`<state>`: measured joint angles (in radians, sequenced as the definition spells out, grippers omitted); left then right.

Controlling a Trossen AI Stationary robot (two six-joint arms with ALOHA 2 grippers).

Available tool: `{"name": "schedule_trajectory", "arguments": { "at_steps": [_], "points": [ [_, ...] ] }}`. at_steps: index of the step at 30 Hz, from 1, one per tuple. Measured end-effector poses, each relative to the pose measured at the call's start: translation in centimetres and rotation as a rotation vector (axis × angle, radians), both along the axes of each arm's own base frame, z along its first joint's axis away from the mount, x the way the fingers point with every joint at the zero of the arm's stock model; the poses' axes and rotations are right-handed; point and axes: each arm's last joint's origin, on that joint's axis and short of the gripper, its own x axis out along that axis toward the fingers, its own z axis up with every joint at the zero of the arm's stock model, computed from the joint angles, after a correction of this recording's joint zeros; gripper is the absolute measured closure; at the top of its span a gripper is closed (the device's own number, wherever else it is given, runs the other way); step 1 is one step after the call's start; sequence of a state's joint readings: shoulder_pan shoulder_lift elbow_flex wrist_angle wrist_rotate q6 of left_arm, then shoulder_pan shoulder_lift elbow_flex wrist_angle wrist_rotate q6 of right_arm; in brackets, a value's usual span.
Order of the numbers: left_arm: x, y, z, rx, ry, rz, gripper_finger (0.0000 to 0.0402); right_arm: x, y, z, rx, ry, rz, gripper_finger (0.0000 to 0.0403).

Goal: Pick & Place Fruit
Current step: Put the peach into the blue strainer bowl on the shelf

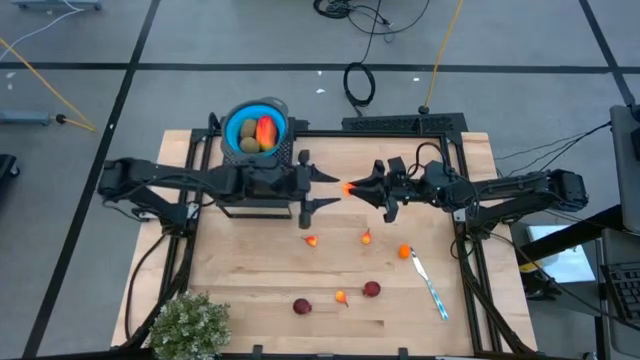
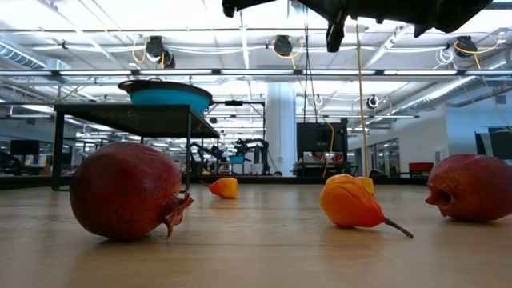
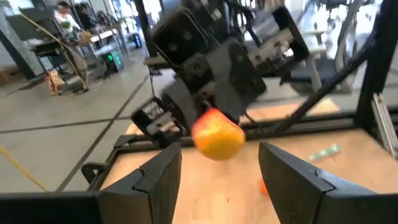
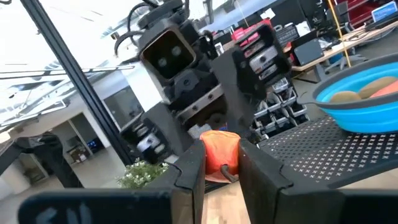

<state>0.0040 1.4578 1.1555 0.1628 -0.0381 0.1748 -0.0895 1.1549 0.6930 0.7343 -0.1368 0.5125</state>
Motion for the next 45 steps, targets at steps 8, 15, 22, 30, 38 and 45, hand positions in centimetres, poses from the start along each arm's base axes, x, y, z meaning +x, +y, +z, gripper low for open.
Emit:
{"name": "schedule_trajectory", "arguments": {
  "at_steps": [8, 15, 22, 30, 38, 45],
  "points": [
    [1.2, -0.6, 0.1, 0.007, 0.012, 0.000, 0.0188, 0.0, 0.0, -0.1, -0.001, 0.007, 0.000, 0.0332],
    [1.3, -0.6, 0.4, 0.007, -0.012, -0.002, 0.0188, 0.0, 0.0, 0.0, -0.001, 0.004, -0.003, 0.0332],
    [1.6, -0.6, 0.1, 0.037, -0.017, -0.007, 0.0188, 0.0, 0.0, 0.0, 0.001, 0.001, -0.006, 0.0332],
    [1.8, -0.6, 0.1, 0.056, -0.032, -0.003, 0.0188, 0.0, -0.1, 0.1, 0.005, -0.010, -0.029, 0.0332],
    [1.9, -0.4, 0.1, 0.062, -0.043, -0.002, 0.0188, -0.1, -0.1, 0.3, 0.004, -0.034, -0.035, 0.0332],
    [1.9, -0.4, 0.2, 0.089, -0.047, -0.004, 0.0194, -0.1, -0.1, 0.3, 0.006, -0.039, -0.045, 0.0332]
  ]
}}
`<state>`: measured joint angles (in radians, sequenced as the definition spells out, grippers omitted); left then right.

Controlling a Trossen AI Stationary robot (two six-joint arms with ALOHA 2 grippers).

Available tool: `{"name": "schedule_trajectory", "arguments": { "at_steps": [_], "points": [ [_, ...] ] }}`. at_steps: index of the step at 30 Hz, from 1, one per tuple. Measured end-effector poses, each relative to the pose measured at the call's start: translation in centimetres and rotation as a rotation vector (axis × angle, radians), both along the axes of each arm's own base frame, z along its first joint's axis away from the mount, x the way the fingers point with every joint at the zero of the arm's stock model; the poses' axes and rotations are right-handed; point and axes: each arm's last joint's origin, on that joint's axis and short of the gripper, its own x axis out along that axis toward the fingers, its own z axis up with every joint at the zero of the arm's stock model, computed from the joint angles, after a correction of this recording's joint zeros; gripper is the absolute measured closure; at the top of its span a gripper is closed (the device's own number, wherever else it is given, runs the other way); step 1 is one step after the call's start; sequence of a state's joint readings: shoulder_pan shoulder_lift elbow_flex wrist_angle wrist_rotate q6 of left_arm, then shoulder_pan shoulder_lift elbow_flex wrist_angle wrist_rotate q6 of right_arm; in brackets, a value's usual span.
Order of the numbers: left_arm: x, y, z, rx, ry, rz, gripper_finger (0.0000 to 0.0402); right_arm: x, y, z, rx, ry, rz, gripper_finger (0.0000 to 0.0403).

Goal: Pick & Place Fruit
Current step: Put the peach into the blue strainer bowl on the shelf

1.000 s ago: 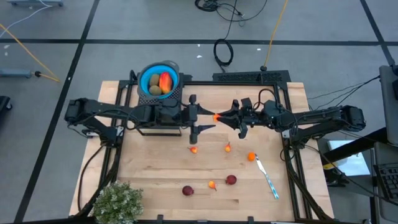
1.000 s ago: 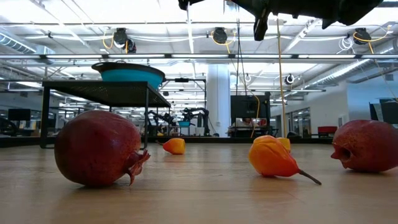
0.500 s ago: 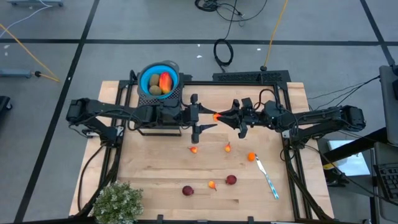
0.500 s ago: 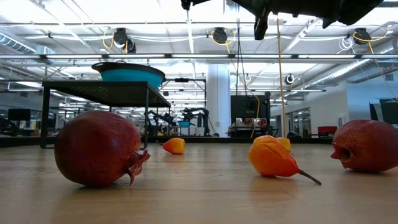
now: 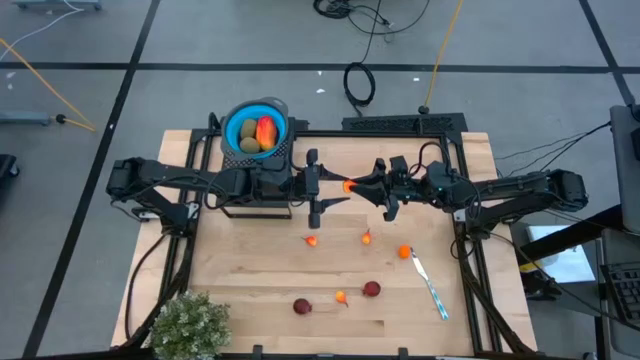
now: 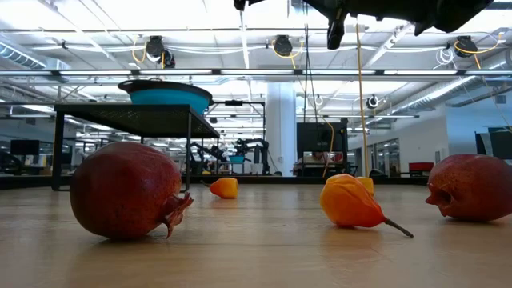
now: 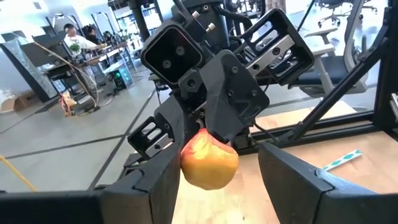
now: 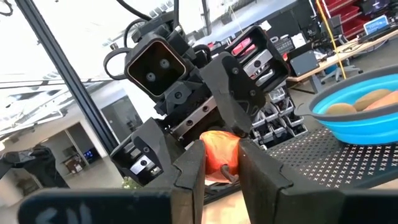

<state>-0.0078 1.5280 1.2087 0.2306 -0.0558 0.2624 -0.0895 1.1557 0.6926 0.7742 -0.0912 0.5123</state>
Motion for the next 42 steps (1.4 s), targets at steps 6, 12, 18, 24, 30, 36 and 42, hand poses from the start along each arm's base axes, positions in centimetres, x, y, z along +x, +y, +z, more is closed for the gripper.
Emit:
{"name": "schedule_trajectory", "arguments": {
  "at_steps": [6, 12, 18, 24, 30, 36, 42],
  "points": [
    [0.00, 0.05, 0.04, 0.016, -0.004, 0.003, 0.0238, 0.00, -0.02, 0.00, 0.003, -0.001, -0.010, 0.0332],
    [0.00, 0.05, 0.04, 0.024, -0.003, 0.001, 0.0267, 0.00, -0.02, 0.01, 0.003, -0.001, -0.011, 0.0332],
    [0.00, 0.00, 0.03, 0.022, -0.004, -0.016, 0.0271, -0.01, -0.02, 0.02, 0.003, -0.002, -0.011, 0.0332],
    [0.01, -0.07, 0.04, 0.044, -0.003, -0.021, 0.0269, -0.01, -0.02, 0.02, 0.003, -0.002, -0.011, 0.0332],
    [0.00, -0.08, 0.04, 0.045, -0.003, -0.015, 0.0301, -0.01, -0.02, 0.02, 0.003, -0.001, -0.011, 0.0332],
    [0.00, -0.09, 0.02, 0.046, -0.003, -0.012, 0.0303, -0.01, -0.02, 0.02, 0.003, -0.001, -0.011, 0.0329],
    [-0.02, -0.09, -0.12, 0.042, 0.013, -0.012, 0.0304, 0.00, -0.04, 0.00, 0.003, 0.001, -0.013, 0.0296]
  ]
}}
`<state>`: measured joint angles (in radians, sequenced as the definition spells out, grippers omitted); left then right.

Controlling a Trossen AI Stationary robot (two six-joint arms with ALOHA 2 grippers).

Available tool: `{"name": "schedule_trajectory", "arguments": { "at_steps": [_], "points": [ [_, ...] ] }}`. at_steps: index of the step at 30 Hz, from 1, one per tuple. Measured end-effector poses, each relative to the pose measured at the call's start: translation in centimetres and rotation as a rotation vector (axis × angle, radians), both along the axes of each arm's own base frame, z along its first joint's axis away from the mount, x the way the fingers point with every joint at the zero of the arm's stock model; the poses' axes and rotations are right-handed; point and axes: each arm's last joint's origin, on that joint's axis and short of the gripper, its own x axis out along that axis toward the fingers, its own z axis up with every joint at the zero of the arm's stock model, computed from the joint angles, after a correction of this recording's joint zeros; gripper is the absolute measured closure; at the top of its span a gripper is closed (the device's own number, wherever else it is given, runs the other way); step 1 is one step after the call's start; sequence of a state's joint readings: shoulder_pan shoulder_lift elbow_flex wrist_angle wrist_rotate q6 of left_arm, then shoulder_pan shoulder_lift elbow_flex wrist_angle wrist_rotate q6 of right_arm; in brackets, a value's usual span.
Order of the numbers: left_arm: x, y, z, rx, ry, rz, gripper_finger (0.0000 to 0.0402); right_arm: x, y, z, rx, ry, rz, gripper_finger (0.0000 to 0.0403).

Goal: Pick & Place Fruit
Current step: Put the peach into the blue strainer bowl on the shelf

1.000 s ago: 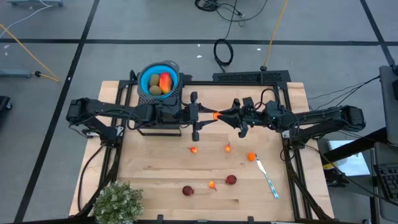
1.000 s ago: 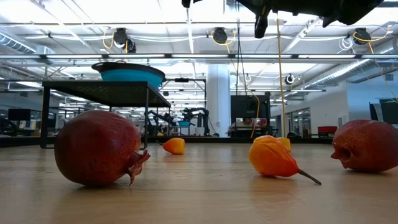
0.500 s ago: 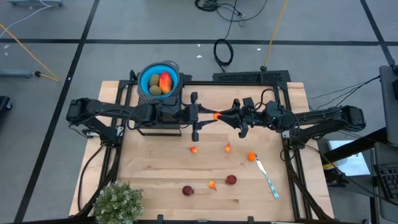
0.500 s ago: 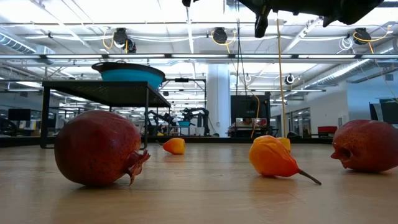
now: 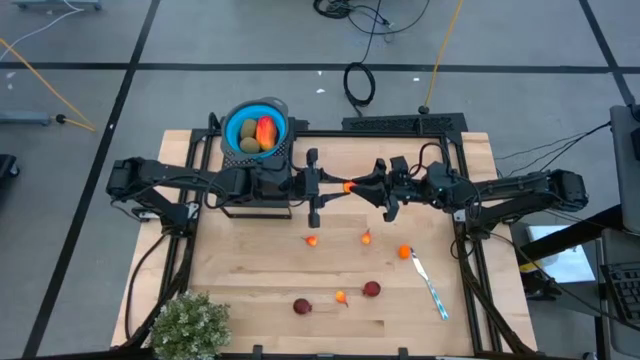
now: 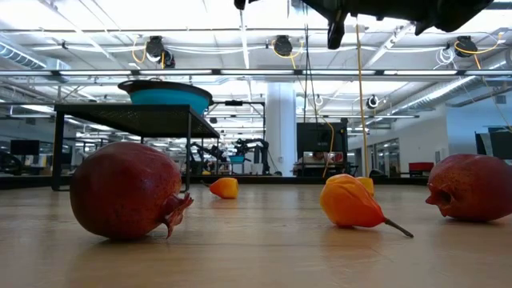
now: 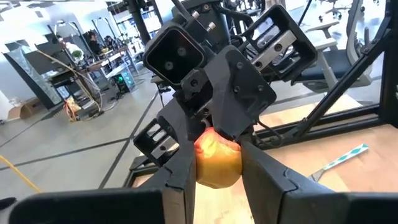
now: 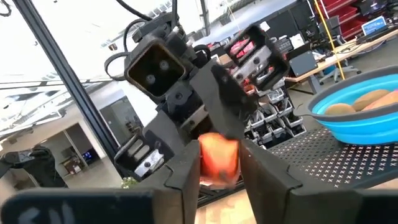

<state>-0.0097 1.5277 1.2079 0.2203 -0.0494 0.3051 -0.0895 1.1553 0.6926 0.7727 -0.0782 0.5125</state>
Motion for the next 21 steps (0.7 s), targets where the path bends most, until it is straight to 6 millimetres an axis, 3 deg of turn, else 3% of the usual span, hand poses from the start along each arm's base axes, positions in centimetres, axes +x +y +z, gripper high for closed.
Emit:
{"name": "schedule_trajectory", "arguments": {
  "at_steps": [11, 21],
  "points": [
    [-1.4, -0.3, -0.4, 0.001, 0.144, 0.064, 0.0304, 0.2, -0.2, -1.2, 0.012, 0.129, -0.010, 0.0249],
    [-5.1, 0.8, 0.9, 0.065, 0.272, 0.393, 0.0304, 0.2, -0.4, -2.5, 0.007, 0.257, -0.018, 0.0260]
  ]
}}
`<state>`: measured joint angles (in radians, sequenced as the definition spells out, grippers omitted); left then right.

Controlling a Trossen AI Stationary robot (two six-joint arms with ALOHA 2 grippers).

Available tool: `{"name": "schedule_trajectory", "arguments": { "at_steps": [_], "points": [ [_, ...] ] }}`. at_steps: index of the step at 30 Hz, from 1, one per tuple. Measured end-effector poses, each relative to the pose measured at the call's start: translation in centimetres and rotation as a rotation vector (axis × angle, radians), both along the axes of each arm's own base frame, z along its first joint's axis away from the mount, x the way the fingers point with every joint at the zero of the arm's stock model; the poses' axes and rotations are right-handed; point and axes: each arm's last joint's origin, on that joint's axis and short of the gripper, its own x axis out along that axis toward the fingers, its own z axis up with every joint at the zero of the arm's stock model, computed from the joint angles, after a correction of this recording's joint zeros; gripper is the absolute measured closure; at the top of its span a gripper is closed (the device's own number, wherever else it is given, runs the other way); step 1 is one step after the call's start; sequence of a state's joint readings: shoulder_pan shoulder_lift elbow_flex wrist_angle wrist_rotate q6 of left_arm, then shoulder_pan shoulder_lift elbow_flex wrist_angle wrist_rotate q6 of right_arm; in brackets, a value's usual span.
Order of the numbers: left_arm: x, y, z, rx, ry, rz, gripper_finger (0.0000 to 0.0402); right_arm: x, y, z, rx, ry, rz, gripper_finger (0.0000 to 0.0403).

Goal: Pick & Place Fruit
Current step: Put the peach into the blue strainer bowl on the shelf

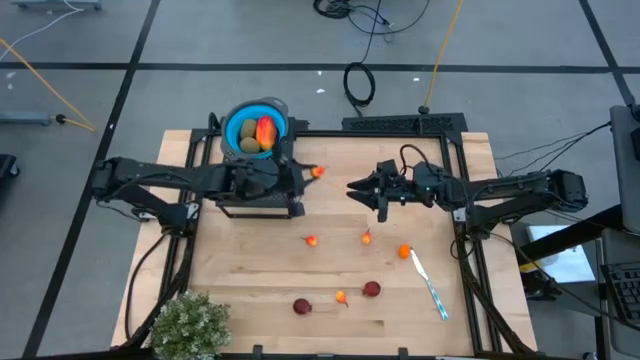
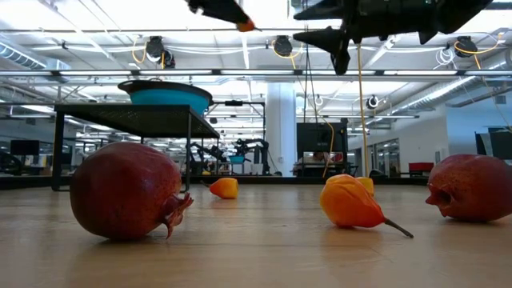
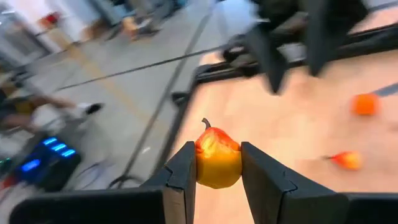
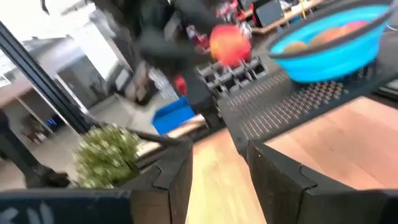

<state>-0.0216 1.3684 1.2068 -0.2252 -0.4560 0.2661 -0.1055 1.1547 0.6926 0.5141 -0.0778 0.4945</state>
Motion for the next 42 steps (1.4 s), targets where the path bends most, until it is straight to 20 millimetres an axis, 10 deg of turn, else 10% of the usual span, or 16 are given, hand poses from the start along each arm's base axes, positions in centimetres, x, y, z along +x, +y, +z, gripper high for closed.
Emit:
{"name": "schedule_trajectory", "arguments": {
  "at_steps": [17, 42],
  "points": [
    [-5.8, 4.0, 1.7, 0.064, 0.075, 0.494, 0.0304, -0.1, 0.0, -1.2, -0.204, 0.127, 0.021, 0.0396],
    [-15.1, 5.5, 7.4, -0.284, -0.544, 0.747, 0.0305, -0.5, -0.2, -2.4, -0.317, 0.279, -0.027, 0.0402]
  ]
}}
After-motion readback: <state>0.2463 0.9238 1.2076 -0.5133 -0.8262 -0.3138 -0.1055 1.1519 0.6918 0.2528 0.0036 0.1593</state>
